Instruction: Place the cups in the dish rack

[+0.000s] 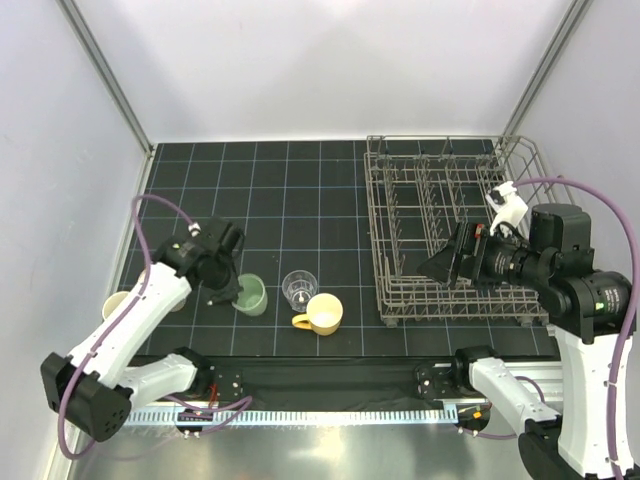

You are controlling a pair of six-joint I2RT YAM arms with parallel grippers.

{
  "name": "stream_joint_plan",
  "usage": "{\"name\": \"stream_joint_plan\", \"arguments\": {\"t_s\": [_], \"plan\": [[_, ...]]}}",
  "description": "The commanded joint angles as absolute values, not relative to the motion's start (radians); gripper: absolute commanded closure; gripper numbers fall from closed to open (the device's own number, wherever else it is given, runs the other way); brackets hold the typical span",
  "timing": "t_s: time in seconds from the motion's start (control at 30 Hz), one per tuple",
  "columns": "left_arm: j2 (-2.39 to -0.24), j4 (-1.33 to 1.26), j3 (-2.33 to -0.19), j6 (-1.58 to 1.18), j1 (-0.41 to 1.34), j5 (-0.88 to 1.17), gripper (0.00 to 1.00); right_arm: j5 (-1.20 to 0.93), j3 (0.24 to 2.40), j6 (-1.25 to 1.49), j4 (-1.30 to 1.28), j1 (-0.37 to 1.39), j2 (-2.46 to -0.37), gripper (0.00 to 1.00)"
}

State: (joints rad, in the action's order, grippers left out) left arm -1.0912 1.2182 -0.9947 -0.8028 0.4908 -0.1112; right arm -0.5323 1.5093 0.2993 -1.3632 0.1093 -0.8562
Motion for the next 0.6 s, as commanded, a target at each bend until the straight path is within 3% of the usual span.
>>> {"name": "stream_joint_plan", "arguments": {"t_s": [0.0,0.2,0.57], "plan": [[-1.029,1.279,-1.19,-0.805,0.492,-0.129,1.0,-0.526,1.581,0.278,-1.411,0.109,-0.887,0.0],[-0.948,1.021,-1.365,-0.84,0.492,0.138,1.0,-0.583,1.66,0.288,-1.414,0.107,-0.922,0.0],[-0.911,0.148,-1.215,-1.232,0.494,0.609,1.0,-0.822,1.675,0.425,-1.171,0.107,-0.913,0.0]]}}
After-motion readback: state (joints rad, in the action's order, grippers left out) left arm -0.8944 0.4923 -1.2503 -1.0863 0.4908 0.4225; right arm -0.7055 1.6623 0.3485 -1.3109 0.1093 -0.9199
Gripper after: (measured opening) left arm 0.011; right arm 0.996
